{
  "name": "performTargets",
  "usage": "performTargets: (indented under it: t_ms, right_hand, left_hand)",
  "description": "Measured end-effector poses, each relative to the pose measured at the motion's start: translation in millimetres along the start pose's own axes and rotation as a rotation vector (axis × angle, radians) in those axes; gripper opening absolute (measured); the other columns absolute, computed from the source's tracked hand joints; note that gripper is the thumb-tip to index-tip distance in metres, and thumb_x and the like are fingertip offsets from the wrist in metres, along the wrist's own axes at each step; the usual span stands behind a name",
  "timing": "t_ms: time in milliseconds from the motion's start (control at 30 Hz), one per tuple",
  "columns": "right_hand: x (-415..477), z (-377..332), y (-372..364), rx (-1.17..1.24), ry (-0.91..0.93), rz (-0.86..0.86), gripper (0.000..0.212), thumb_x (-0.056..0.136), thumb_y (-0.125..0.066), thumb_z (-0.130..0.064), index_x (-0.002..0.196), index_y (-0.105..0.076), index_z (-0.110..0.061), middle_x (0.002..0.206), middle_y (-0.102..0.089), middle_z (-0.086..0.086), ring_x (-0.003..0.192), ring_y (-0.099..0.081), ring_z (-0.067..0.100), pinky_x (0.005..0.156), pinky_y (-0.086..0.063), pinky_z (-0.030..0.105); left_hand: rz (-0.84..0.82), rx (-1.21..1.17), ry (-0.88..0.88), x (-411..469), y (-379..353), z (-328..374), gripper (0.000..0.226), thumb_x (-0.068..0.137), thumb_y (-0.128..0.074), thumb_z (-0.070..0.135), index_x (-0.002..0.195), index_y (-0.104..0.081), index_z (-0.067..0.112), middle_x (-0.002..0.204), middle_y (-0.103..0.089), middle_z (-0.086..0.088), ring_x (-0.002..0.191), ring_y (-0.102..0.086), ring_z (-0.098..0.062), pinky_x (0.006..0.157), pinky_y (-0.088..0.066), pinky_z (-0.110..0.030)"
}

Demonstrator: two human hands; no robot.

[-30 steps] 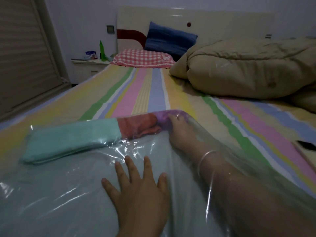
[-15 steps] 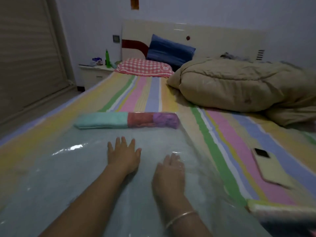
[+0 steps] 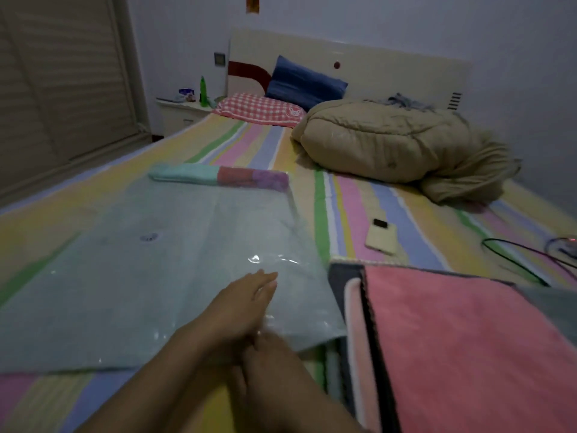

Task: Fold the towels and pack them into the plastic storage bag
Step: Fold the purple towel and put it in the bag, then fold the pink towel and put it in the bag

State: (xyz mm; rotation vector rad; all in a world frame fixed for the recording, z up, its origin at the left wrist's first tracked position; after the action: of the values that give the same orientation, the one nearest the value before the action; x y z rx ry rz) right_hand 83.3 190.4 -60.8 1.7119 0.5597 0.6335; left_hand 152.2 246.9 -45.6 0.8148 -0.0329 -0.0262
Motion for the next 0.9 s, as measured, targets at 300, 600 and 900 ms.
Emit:
performTargets:
  t_ms: [300,600,900]
  right_hand:
    - [-179,68,100,0.261,0.081,0.287,0.029,0.082,-0.049,-0.019,0.105,-0.067,-0.025,0.11,-0.062,-0.008,0.104,-0.057,0.013,0.087,-0.048,0.028]
    - [-274,159,102,-0.069,-0.004,0.221,0.058,0.066,-0.068,-0.055,0.116,-0.053,-0.029,0.126,-0.052,-0.008,0.116,-0.05,0.015,0.087,-0.047,0.032]
    - [-291,181,105,0.171,-0.042,0.32,0.017,0.08,-0.06,-0.041,0.095,-0.063,-0.033,0.126,-0.059,-0.019,0.123,-0.048,0.0,0.097,-0.041,0.018]
  left_hand:
    - [0.085,0.638,0.132,-70,-46,-1,0.049,0.094,-0.035,0.023,0.143,-0.038,0.022,0.152,-0.034,-0.01,0.139,-0.032,-0.028,0.114,-0.021,-0.048]
    - [0.239,0.22,-0.642,-176,-134,204,0.026,0.078,-0.067,0.039,0.099,-0.061,0.025,0.105,-0.059,0.01,0.098,-0.055,-0.012,0.084,-0.045,-0.03]
    - [0.186,0.225,-0.563,-163,-136,195,0.024,0.076,-0.062,0.047,0.093,-0.062,0.03,0.091,-0.063,0.014,0.085,-0.058,-0.006,0.072,-0.049,-0.027]
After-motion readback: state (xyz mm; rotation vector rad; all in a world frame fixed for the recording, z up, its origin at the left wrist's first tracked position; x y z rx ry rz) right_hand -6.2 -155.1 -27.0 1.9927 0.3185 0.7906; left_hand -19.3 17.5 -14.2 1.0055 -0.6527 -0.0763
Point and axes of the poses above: each hand's wrist, its own x-axis towards the middle knuckle, its own y-axis out of the back of the hand, z = x × y, the point moved 9 cm from there along x, towards the middle knuckle
